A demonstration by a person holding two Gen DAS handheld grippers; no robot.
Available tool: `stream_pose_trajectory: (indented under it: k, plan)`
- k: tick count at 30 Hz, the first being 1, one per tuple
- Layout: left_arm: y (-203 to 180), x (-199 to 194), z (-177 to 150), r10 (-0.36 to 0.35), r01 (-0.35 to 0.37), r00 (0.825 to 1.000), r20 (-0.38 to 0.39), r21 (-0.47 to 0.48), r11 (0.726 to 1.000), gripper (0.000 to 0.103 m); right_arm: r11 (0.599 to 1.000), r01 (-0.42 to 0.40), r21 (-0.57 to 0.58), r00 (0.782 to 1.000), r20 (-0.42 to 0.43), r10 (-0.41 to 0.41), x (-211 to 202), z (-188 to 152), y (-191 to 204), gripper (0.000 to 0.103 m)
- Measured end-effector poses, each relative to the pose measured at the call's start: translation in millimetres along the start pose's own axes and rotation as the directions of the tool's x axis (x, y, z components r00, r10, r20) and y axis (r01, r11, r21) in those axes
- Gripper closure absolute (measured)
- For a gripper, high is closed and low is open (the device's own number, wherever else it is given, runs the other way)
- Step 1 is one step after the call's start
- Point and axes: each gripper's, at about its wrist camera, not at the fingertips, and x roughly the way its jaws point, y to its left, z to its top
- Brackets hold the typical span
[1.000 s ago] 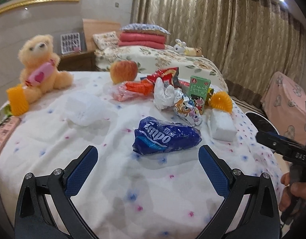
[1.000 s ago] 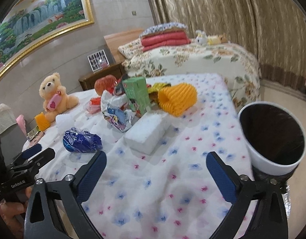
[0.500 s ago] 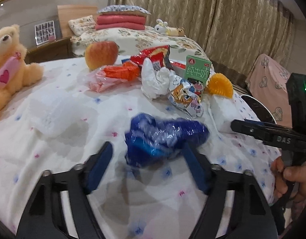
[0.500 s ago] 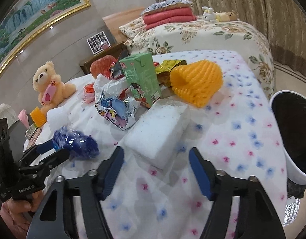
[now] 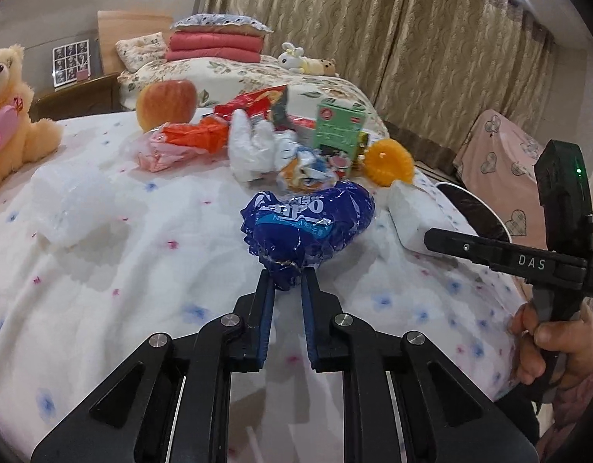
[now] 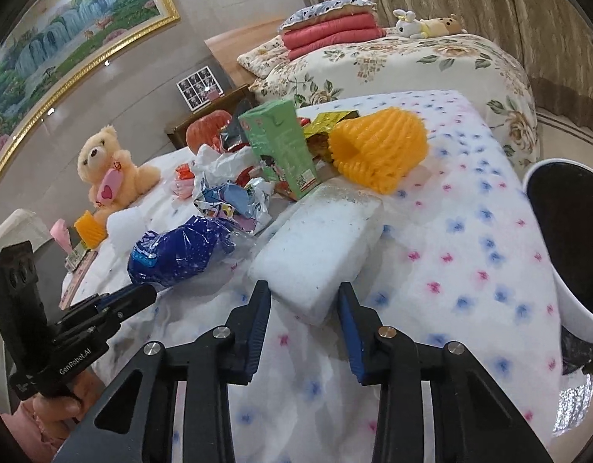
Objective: Collect trash
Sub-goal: 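Grasp the blue Oreo wrapper with the left tool while the right tool grasps the white foam block, then carry both items over the trash bin and open both tools to drop them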
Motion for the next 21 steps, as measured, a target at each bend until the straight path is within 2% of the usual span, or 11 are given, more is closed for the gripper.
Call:
stream_pose_trajectory:
  k: [7,21]
  plan:
    - [-32.7,-5.3,3.3,-0.049,0.048,0.999,0.021,0.042,0.998,0.091,0.999,0.016,0.029,0.999,0.045,-0.017,-29.3,-5.7,-19.0,0.067]
    - [-97.5,16.8,15.9,-0.111,0.110,0.994,0.003,0.122,0.986,0.091,0.992,0.067,0.106,0.992,0.098,-0.077,-72.7,-13.5,-71.5,0.067]
